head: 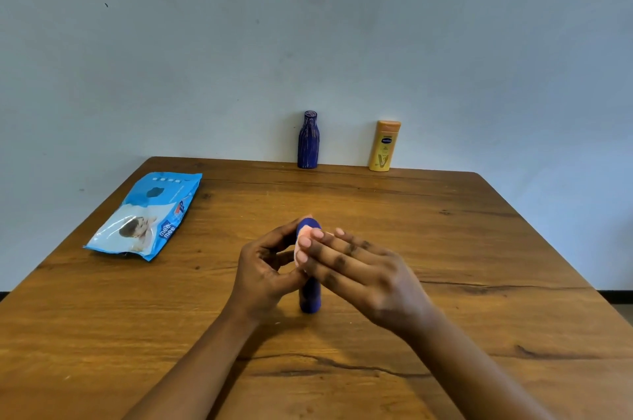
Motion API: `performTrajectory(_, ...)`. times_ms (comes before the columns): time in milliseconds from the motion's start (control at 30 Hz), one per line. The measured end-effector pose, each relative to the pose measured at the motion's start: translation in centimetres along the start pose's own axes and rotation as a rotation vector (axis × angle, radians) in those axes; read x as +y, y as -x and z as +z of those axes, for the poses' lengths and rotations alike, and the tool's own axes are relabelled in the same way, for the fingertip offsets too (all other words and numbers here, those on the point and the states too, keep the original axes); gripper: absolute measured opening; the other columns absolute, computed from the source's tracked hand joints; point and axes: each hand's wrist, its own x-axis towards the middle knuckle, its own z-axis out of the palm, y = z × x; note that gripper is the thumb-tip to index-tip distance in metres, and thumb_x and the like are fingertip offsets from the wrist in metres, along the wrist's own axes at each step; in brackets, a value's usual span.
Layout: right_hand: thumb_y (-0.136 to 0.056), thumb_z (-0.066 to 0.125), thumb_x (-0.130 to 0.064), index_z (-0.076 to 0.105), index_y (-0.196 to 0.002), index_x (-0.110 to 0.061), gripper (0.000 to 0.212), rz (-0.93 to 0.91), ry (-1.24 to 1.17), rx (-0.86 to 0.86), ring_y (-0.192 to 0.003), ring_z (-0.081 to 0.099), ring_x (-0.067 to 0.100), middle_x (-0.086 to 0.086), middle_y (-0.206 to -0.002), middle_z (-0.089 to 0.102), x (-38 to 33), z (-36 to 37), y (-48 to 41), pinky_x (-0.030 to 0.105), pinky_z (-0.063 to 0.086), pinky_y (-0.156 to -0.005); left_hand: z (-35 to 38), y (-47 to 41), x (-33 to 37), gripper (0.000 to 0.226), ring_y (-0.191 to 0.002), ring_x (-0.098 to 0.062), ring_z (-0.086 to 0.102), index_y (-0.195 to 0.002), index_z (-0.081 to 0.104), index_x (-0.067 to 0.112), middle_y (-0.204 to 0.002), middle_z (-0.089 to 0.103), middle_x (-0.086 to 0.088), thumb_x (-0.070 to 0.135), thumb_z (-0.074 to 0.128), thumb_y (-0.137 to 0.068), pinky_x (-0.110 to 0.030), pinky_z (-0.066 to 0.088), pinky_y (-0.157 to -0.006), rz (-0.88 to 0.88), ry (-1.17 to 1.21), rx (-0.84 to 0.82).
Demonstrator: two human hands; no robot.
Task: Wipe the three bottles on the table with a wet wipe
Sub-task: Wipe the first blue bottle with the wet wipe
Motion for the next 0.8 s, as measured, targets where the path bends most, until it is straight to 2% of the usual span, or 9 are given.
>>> performTrajectory(133,-0.091,0.059,-0.001,0.052,-0.13,-0.003,0.039,0.079,-0.045,0.016,-0.131,0.044,0.024,0.016,-0.137,0.048,0.7,0.6,0.9,0.04,0.046,-0.098,-0.4,-0.2,-0.2,0.056,-0.113,-0.022,0.062,-0.12,0.059,0.021,-0.118,0.067,0.001,0.027,0.074,-0.066,-0.035,0.054,-0.088,-0.018,0.022,-0.011)
performTrajectory(233,-0.09,0.058,0.002,0.05,-0.13,-0.003,0.041,0.162,-0.152,0.023,-0.125,0.05,0.022,0.014,-0.133,0.052,0.9,0.4,-0.3,0.038,0.049,-0.094,-0.4,-0.2,-0.4,0.06,-0.115,-0.021,0.06,-0.123,0.062,0.026,-0.12,0.066,0.004,0.026,0.074,-0.064,-0.035,0.053,-0.09,-0.021,0.033,-0.03)
performTrajectory(367,-0.083,0.064,0.004,0.059,-0.124,-0.006,0.042,0.179,-0.13,-0.153,-0.116,0.058,0.024,0.011,-0.126,0.06,2.0,-0.7,-3.5,0.038,0.054,-0.086,-0.3,-0.2,-0.3,0.059,-0.114,-0.018,0.061,-0.121,0.058,0.021,-0.12,0.066,0.01,0.026,0.074,-0.064,-0.032,0.053,-0.089,-0.008,0.018,-0.042)
performTrajectory(433,-0.079,0.069,0.006,0.06,-0.123,-0.007,0.046,0.152,-0.115,-0.22,-0.114,0.059,0.026,0.011,-0.125,0.061,1.8,-1.5,-3.8,0.04,0.056,-0.082,-0.4,-0.2,-0.3,0.06,-0.116,-0.018,0.06,-0.123,0.061,0.026,-0.122,0.065,0.01,0.025,0.074,-0.065,-0.033,0.053,-0.089,-0.002,0.033,-0.034)
performTrajectory(567,-0.078,0.071,0.005,0.06,-0.123,-0.009,0.048,0.127,-0.184,-0.259,-0.116,0.058,0.023,0.009,-0.127,0.06,0.4,-3.0,-2.6,0.04,0.054,-0.086,-0.3,-0.2,-0.3,0.06,-0.117,-0.019,0.059,-0.123,0.06,0.036,-0.122,0.066,0.007,0.021,0.073,-0.067,-0.032,0.052,-0.089,0.028,0.032,-0.056)
performTrajectory(700,-0.081,0.067,0.002,0.055,-0.129,-0.013,0.052,0.244,-0.075,-0.302,-0.109,0.062,0.03,0.008,-0.129,0.058,1.4,-2.2,-3.6,0.042,0.058,-0.075,0.0,-0.2,-0.2,0.06,-0.116,-0.015,0.059,-0.123,0.057,0.022,-0.121,0.065,0.014,0.023,0.073,-0.066,-0.031,0.052,-0.089,0.021,0.005,-0.073)
performTrajectory(800,-0.081,0.068,0.0,0.054,-0.129,-0.012,0.052,0.257,-0.069,-0.344,-0.11,0.061,0.029,0.009,-0.13,0.058,0.7,-2.3,-3.7,0.042,0.058,-0.076,-0.4,-0.1,0.0,0.062,-0.116,-0.014,0.06,-0.125,0.058,0.025,-0.122,0.065,0.013,0.022,0.073,-0.066,-0.029,0.052,-0.089,0.04,-0.002,-0.081)
